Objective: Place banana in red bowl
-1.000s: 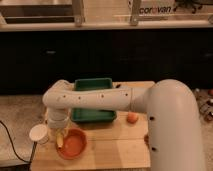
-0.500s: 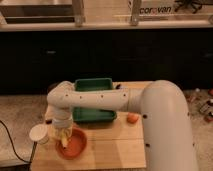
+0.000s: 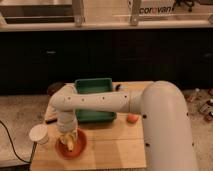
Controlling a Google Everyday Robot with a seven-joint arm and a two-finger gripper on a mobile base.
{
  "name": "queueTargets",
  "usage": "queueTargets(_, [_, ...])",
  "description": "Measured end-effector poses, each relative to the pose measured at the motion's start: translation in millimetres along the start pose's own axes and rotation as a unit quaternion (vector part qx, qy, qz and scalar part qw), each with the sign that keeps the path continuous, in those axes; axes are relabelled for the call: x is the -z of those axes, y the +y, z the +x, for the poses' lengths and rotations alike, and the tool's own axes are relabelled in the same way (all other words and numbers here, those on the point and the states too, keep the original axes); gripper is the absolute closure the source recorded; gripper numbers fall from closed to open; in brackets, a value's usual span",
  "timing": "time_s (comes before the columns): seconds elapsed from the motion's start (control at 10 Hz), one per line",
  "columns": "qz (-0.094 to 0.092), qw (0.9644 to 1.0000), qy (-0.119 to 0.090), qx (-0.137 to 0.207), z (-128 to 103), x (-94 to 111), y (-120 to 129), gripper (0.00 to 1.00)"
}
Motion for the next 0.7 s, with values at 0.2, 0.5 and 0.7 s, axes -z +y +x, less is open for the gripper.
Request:
queueTargets(0.2, [-0.009, 1.0, 0.004, 0.0, -7, 5, 4, 0.2])
queueTargets(0.5, [-0.015, 0.9999, 0.008, -0.002, -8, 9, 13, 0.2])
queueTargets(0.7, [-0.014, 0.9997, 0.016, -0.01, 6, 14, 22, 0.2])
